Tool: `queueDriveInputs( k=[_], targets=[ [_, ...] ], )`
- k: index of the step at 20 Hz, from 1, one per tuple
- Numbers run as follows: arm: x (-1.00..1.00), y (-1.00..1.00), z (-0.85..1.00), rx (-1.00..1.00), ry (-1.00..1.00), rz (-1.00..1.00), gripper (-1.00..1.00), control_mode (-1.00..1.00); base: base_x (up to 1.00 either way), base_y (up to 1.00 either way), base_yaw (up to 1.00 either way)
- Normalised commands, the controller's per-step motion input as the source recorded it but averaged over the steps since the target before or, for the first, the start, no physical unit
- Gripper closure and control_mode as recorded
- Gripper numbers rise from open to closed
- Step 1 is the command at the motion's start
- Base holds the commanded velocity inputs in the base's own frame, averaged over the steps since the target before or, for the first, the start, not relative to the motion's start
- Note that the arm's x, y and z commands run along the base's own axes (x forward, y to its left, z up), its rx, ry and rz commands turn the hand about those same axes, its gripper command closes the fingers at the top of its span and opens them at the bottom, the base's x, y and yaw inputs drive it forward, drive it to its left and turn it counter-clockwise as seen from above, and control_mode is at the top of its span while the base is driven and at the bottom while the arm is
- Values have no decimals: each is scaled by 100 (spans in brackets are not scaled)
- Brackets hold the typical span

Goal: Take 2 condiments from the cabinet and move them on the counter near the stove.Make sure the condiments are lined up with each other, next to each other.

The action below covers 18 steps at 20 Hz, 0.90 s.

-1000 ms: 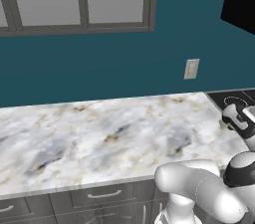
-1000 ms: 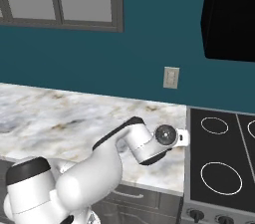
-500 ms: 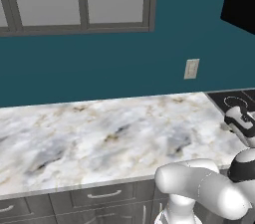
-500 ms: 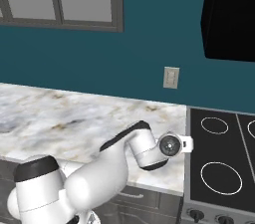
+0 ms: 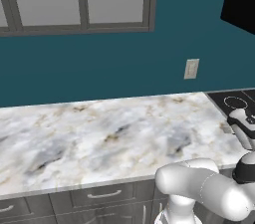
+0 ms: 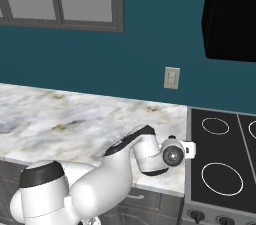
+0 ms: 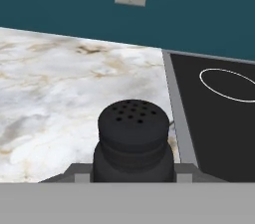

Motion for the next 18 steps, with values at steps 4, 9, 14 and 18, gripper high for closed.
queueDriveInputs(
  k=[4, 9, 14, 18],
  targets=[
    [0, 0, 0, 0, -1, 0, 100, -100, 0, 0, 0],
    [0, 0, 0, 0, -4, 0, 100, -100, 0, 0, 0],
    [0, 0, 0, 0, 0, 0, -100, -100, 0, 0, 0],
    [0, 0, -2, 0, 0, 0, -100, -100, 0, 0, 0]
  ],
)
